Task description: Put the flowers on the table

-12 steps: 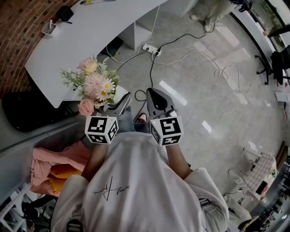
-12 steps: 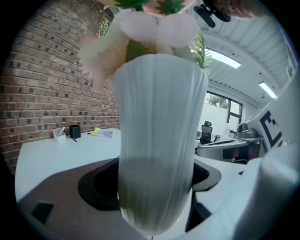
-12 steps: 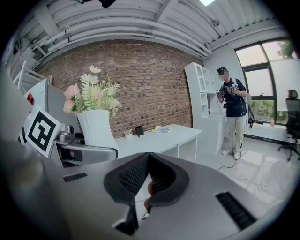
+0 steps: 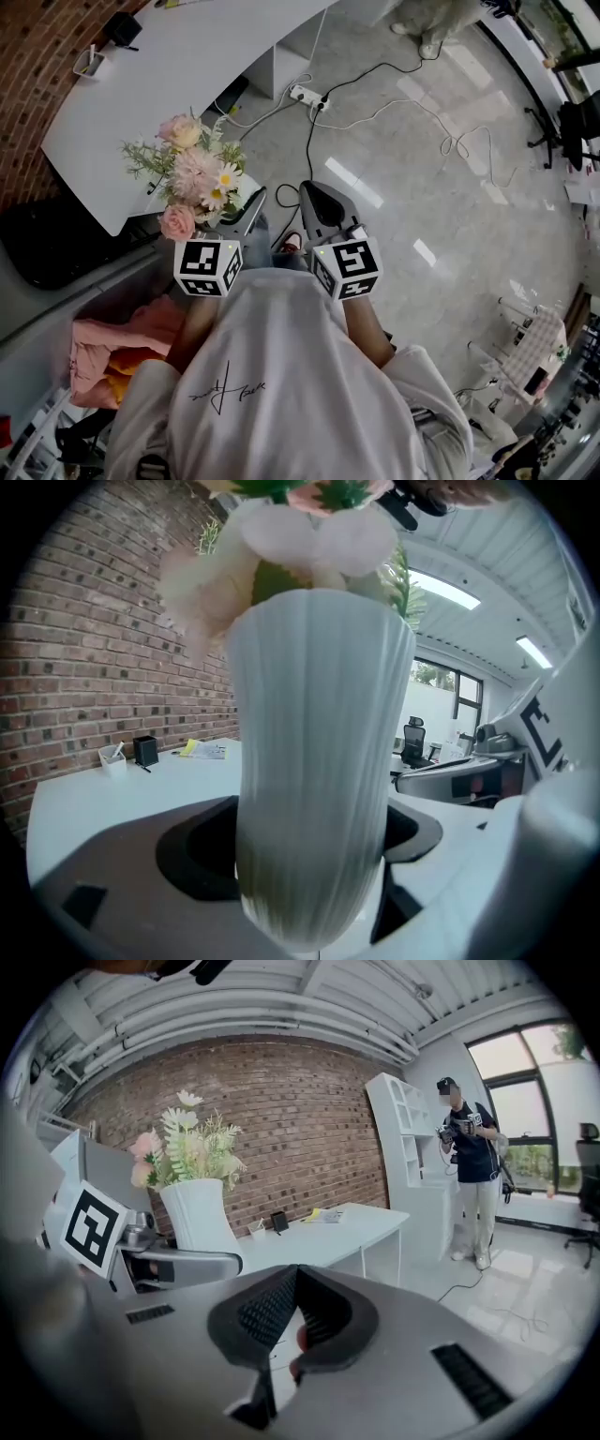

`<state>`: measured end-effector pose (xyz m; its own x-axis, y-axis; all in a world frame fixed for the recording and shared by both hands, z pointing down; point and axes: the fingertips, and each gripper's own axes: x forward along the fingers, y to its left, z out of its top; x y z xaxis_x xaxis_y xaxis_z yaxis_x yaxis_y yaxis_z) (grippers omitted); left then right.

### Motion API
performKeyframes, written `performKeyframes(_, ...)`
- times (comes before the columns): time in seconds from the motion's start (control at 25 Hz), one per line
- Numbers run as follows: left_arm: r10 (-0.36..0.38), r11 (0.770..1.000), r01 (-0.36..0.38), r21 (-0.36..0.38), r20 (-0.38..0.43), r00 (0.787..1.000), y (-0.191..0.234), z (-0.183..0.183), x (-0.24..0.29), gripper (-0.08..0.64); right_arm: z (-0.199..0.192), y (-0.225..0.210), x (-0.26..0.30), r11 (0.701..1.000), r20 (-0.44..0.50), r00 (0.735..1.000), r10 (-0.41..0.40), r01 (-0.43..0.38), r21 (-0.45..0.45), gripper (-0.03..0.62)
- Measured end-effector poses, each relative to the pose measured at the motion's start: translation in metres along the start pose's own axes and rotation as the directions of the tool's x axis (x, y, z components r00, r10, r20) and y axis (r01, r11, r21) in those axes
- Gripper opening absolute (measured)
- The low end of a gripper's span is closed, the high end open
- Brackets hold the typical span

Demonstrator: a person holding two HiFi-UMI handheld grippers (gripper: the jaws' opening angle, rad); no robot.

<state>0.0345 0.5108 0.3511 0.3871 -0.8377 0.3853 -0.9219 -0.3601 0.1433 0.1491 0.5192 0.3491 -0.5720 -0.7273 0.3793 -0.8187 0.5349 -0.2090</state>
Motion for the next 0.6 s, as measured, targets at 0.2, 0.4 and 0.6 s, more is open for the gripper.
performKeyframes(0.2, -0.014, 1.000, 0.014, 0.001, 0.009, 1.000, 0.017, 0.015, 0.021, 0.423, 0.018, 0.000, 0.025, 0.999, 0.023, 0.999, 0.036, -0.036, 0.019, 0.025)
performKeyframes(0.4, -0.035, 0.999, 0.035, 0.003, 0.019, 0.999, 0.039, 0.033, 0.040, 0.423, 0.035, -0.003, 0.055, 0.999, 0.019, 0.999, 0.029, -0.029, 0.016, 0.024)
performKeyframes(0.6, -0.044, 0.999, 0.043, 0.017, 0.042, 0.998, 0.072, 0.054, 0.054, 0.423, 0.054, 0.002, 0.092, 1.000, 0.021, 0.999, 0.027, -0.027, 0.007, 0.025)
